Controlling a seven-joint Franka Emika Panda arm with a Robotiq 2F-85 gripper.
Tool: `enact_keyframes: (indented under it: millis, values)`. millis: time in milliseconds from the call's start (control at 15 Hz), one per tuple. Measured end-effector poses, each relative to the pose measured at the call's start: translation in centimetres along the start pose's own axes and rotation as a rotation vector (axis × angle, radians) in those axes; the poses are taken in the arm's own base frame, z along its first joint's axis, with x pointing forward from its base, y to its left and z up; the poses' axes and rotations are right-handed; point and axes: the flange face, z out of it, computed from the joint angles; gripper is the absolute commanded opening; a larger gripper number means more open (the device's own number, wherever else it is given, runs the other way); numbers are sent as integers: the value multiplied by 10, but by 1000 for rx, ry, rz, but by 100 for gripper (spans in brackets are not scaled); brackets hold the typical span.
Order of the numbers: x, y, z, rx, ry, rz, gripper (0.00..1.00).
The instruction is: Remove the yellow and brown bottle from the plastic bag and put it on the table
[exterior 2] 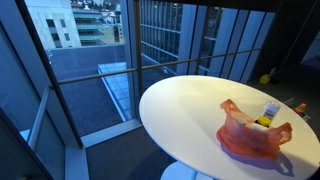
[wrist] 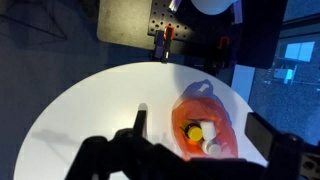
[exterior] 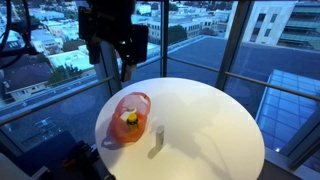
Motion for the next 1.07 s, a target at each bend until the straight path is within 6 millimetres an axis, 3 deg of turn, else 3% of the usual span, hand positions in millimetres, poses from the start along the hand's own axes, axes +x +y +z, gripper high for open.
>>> enact_keyframes:
  millis: [533,800,1067]
  values:
    - [8,-4,4,-9,-17,2,100]
    - [39,-26,18,-55,-65,10,100]
    - [78,-56,45,-120,-86,21,100]
